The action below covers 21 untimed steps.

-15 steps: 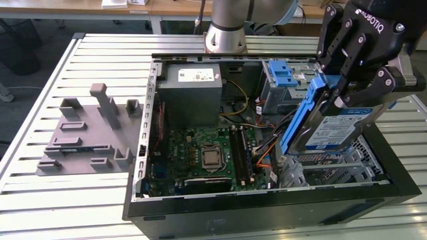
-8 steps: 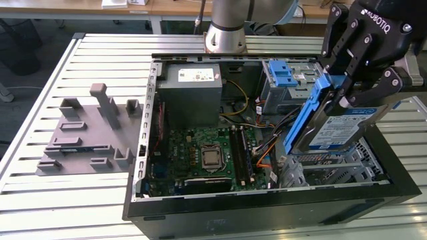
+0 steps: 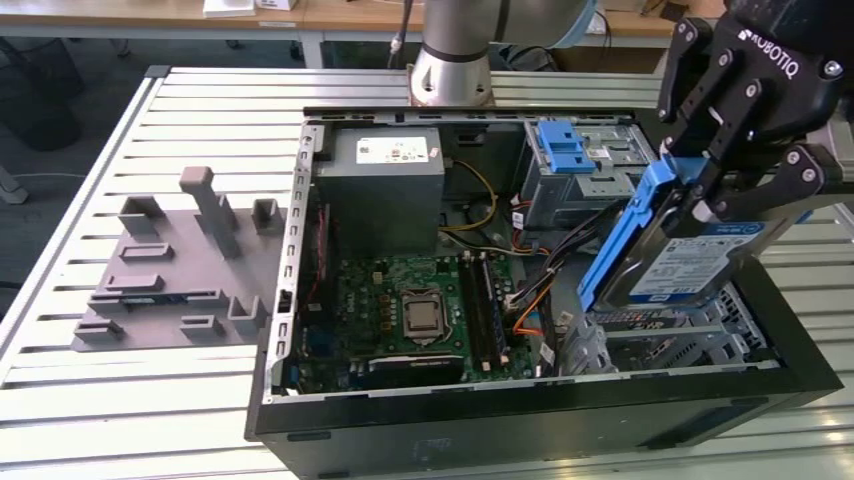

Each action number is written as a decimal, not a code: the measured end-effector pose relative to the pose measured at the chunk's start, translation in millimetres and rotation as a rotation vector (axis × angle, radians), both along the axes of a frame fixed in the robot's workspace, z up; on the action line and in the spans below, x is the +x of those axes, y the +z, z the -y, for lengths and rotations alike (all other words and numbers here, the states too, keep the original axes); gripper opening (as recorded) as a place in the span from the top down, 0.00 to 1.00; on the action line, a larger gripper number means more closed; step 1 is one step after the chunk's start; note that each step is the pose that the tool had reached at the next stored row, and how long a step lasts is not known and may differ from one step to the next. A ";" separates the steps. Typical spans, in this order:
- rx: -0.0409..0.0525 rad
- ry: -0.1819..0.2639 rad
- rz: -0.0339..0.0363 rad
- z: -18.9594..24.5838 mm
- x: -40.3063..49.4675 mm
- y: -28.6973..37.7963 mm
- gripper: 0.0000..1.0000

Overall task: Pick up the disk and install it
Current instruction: 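Insert the disk into the insertion slot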

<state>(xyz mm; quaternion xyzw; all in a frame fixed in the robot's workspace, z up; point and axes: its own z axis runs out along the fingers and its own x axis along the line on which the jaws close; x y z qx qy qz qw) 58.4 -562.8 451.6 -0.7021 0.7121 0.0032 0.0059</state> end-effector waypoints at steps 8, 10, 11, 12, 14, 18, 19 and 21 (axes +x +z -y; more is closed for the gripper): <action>0.0002 0.000 0.0000 2.3 7.6 -5.3 0.64; -0.0001 0.000 0.0000 2.3 9.6 -6.1 0.64; 0.0000 0.000 0.0000 2.3 10.4 -6.5 0.64; 0.0000 0.000 0.0000 2.3 11.2 -6.9 0.64; 0.0001 0.000 0.0000 2.3 12.7 -7.7 0.64; 0.0000 0.000 0.0000 2.4 14.6 -9.6 0.64; 0.0001 0.000 0.0000 2.4 15.2 -10.2 0.64; 0.0000 0.000 -0.0001 2.3 16.0 -11.2 0.64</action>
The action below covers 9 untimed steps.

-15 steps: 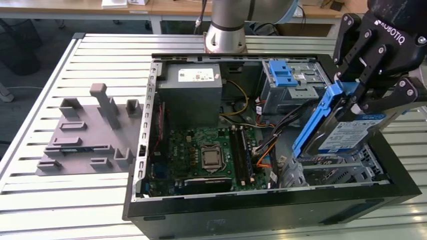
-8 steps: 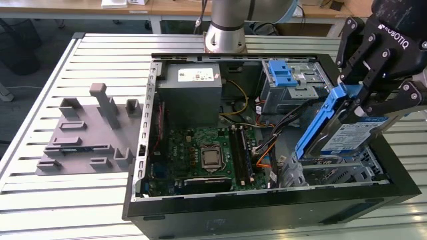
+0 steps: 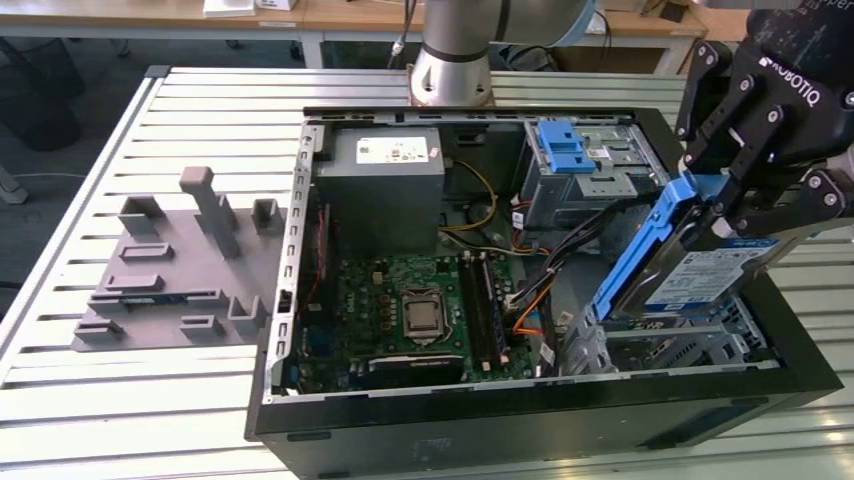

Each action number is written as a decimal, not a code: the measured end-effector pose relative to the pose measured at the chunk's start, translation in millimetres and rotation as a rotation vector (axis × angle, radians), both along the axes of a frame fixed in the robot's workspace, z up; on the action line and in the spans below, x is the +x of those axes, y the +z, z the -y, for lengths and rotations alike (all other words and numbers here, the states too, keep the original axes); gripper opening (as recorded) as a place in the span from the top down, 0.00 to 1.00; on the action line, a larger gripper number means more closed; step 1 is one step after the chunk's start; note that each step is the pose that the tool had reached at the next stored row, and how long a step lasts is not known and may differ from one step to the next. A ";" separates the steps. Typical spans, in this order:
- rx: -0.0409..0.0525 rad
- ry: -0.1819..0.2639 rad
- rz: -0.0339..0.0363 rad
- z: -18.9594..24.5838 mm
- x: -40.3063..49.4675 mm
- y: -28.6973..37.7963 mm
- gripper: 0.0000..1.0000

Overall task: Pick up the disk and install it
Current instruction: 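Insert the disk into the insertion slot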

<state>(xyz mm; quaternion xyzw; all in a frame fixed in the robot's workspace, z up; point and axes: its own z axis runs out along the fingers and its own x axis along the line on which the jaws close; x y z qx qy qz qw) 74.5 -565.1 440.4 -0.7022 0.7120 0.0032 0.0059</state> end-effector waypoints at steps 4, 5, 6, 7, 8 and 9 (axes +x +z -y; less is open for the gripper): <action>0.0001 0.000 0.0000 0.0 0.4 -2.8 0.64; 0.0001 0.000 0.0000 0.1 0.4 -3.6 0.64; 0.0001 0.000 0.0000 0.1 0.4 -4.3 0.64; 0.0001 0.000 0.0000 0.1 0.4 -5.1 0.64; -0.0001 0.000 0.0000 0.1 0.5 -5.8 0.64; -0.0006 0.000 0.0000 0.1 0.5 -6.3 0.64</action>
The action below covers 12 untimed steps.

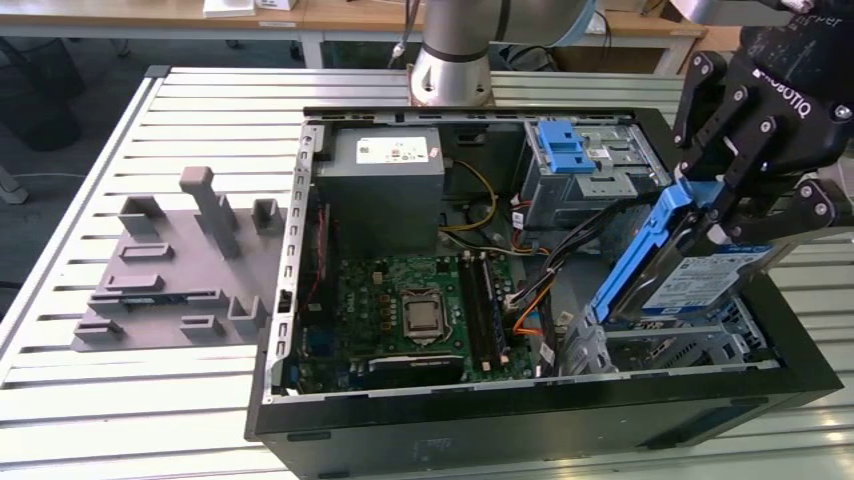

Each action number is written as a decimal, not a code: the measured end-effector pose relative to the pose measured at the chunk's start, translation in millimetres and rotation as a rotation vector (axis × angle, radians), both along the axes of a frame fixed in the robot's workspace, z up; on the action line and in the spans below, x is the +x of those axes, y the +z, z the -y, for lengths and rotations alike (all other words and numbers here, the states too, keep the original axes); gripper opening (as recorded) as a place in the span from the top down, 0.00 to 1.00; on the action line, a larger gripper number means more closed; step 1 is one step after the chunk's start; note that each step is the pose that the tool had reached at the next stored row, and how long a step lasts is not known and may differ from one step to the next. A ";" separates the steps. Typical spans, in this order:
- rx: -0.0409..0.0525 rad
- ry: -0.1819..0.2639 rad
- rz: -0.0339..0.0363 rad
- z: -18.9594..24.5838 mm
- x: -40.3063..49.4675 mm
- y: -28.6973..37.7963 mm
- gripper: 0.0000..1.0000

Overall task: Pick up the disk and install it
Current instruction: 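Insert the disk into the insertion slot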

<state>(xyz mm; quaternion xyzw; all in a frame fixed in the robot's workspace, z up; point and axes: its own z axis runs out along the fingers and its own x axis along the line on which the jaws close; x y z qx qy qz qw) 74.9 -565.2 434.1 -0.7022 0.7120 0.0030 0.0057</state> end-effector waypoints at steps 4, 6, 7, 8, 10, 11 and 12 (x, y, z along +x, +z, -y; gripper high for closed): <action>0.0013 0.000 -0.0001 0.2 0.0 -2.9 0.64; 0.0005 0.000 -0.0002 0.1 0.1 -3.6 0.64; 0.0006 0.000 -0.0003 0.1 0.1 -4.1 0.64; 0.0005 0.000 -0.0003 0.1 0.1 -4.3 0.64; 0.0004 0.000 -0.0003 0.1 0.1 -4.3 0.64; 0.0004 0.000 -0.0003 0.1 0.0 -4.4 0.64; 0.0006 0.000 -0.0003 0.1 0.1 -4.5 0.64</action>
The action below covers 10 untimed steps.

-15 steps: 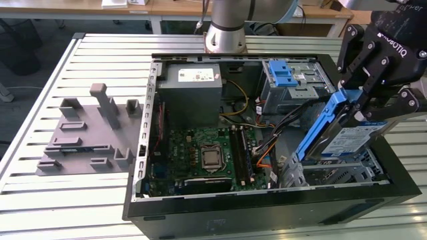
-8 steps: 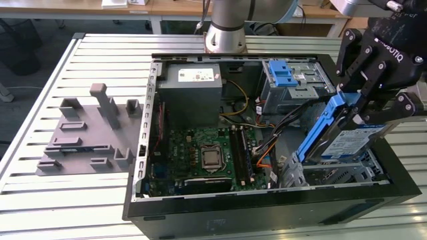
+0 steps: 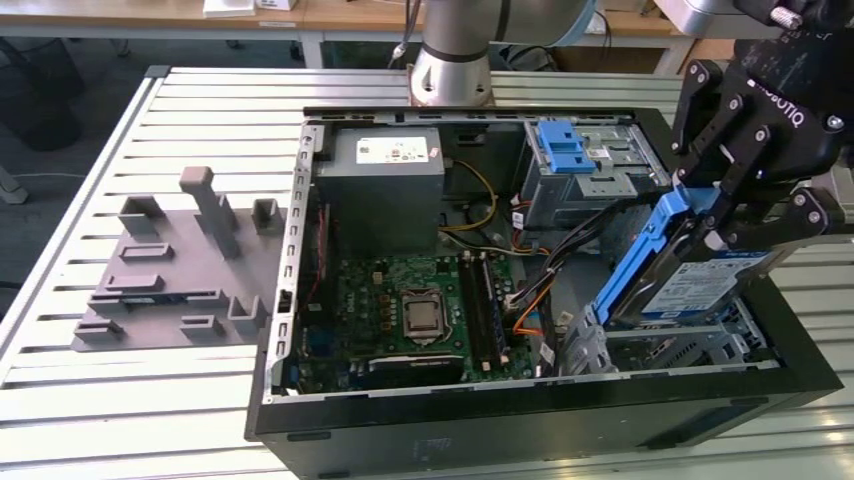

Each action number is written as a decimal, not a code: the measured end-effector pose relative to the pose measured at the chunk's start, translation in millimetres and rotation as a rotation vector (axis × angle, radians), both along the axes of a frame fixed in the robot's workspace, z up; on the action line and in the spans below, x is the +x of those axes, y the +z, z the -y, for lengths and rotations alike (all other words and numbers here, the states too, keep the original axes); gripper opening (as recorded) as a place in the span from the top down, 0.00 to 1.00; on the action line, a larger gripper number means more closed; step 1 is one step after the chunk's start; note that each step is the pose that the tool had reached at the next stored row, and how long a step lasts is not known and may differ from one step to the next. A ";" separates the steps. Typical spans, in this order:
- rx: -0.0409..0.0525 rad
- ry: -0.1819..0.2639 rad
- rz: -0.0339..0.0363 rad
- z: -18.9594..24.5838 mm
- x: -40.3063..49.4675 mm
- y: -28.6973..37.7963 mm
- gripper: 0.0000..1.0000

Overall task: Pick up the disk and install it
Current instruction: 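Insert the disk into the insertion slot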

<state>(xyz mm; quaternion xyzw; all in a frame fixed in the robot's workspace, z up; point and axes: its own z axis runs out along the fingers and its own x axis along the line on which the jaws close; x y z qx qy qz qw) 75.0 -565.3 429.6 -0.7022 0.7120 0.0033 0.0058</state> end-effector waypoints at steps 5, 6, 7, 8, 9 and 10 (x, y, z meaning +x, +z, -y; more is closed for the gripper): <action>0.0000 0.000 0.0000 0.0 0.0 0.0 0.64; 0.0000 0.000 0.0000 0.0 0.0 -0.1 0.64; 0.0000 0.000 0.0000 0.0 0.0 -0.1 0.64; 0.0000 0.000 0.0000 0.0 0.0 -0.1 0.64; -0.0001 0.000 0.0000 0.0 0.0 -0.1 0.64; 0.0000 0.000 0.0000 0.0 0.0 -0.1 0.64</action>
